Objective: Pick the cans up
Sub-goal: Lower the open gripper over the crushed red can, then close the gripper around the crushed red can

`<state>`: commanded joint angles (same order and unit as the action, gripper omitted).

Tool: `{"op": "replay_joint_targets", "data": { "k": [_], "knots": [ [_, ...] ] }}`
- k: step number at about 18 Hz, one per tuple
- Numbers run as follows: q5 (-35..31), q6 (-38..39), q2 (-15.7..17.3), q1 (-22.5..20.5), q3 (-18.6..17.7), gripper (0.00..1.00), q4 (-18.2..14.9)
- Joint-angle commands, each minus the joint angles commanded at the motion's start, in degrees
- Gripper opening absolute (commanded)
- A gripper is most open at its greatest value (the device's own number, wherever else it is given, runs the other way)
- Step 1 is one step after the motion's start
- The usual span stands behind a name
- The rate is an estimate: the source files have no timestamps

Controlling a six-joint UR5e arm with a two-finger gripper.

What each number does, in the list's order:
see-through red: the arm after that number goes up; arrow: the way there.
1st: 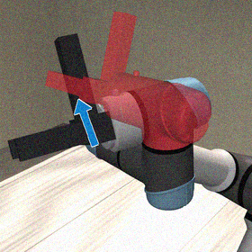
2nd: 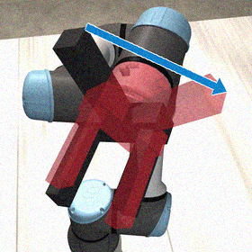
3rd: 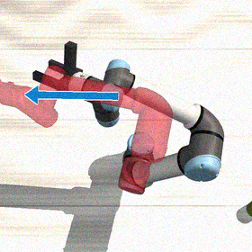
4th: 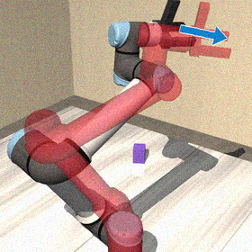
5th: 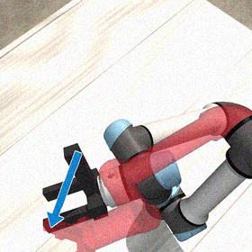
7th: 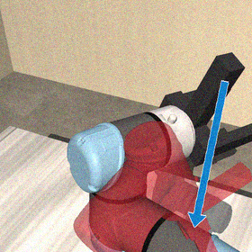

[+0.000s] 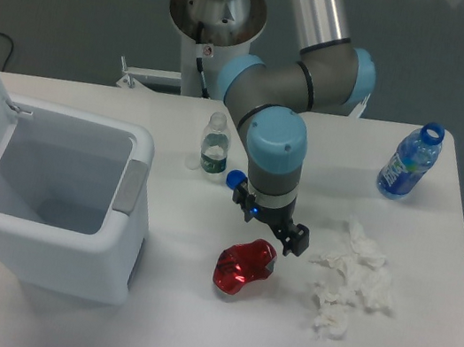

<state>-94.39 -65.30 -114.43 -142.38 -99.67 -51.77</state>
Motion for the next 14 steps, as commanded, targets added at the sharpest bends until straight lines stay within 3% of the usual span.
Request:
{"op": "replay_joint_targets", "data": {
  "k": [6, 14],
  "knots": [
    [0.0, -1.49, -2.37, 0.09, 1.23, 1.0, 1.49],
    [0.09, -1.94, -3.08, 0.35, 1.41, 1.0, 1.49]
  ]
}}
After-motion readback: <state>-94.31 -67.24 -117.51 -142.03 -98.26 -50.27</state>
